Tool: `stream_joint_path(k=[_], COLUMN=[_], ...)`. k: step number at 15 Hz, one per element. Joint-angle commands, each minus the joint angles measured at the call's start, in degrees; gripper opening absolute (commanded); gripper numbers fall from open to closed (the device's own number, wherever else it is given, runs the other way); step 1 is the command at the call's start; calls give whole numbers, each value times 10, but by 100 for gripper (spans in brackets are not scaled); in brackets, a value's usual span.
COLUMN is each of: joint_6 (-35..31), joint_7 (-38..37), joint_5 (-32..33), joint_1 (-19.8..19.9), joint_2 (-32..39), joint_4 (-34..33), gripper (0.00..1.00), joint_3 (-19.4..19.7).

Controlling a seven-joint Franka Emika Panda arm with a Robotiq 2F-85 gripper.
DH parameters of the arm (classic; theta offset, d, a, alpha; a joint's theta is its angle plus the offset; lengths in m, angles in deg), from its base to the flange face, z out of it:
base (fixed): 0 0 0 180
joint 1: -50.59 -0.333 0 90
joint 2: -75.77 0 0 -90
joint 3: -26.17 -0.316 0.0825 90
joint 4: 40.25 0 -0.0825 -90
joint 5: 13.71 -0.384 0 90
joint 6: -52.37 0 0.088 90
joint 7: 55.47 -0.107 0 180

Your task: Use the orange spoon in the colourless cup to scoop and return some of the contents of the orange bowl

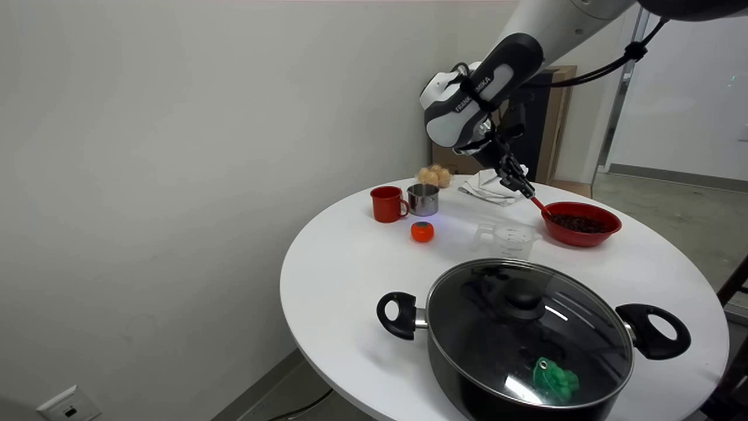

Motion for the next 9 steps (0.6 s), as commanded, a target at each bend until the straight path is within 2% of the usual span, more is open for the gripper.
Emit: stream_joint_path(k=[1, 9], joint_6=[17, 60], joint_7=[8, 15], joint_5=[18, 67], joint_1=[-8, -11], joint_2=[3, 0], joint_4=[-16, -15], gripper=[5, 5], joint_3=[5, 12])
